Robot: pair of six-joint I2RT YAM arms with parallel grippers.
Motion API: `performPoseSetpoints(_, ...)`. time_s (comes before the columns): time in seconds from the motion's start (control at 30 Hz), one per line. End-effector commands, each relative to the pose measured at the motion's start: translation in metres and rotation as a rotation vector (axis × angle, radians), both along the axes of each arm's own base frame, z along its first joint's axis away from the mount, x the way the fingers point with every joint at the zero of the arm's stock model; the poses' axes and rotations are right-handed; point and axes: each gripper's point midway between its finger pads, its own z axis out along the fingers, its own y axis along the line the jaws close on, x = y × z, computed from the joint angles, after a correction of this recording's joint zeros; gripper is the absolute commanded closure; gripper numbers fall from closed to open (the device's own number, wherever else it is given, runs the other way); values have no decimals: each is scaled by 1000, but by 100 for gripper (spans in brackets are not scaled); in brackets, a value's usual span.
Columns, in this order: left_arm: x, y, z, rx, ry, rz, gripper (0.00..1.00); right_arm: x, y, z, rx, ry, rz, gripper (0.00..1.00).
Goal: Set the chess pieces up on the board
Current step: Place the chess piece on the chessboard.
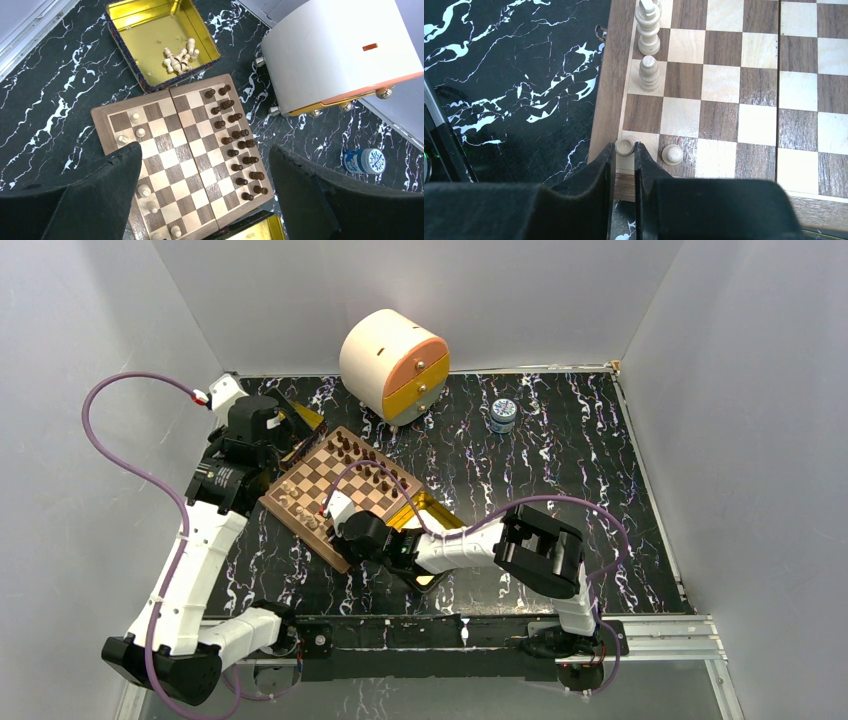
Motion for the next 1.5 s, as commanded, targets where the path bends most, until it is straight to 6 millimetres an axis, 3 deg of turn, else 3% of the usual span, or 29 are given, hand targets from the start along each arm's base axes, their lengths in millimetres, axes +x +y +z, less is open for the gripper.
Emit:
performPoseSetpoints(0.0, -4, 12, 17, 24, -55, 43, 6, 3, 6, 14, 19, 4, -28, 84)
performPoseSetpoints(0.57, -5, 11, 17, 22, -54, 38, 6, 2, 5, 15, -9, 25, -47, 84)
performPoseSetpoints(0.77, -5, 12, 16, 26, -50, 36, 6, 0, 7, 13, -18, 38, -46, 76)
performPoseSetpoints(0.83, -6, 12, 15, 25, -47, 36, 6, 0, 10, 17, -17, 42, -45, 71)
performPoseSetpoints(1.03, -7, 13, 9, 53, -26, 28, 6, -3, 13, 32, 12, 63, -50, 68)
performPoseSetpoints(1.17, -7, 6, 4, 124, 24, -77, 5, -4, 11, 47, 22, 82, -66, 63)
performPoseSetpoints(1.47, -20, 10, -33, 218, 177, -137, 6, -13, -8, 87, 90, 115, -74, 51)
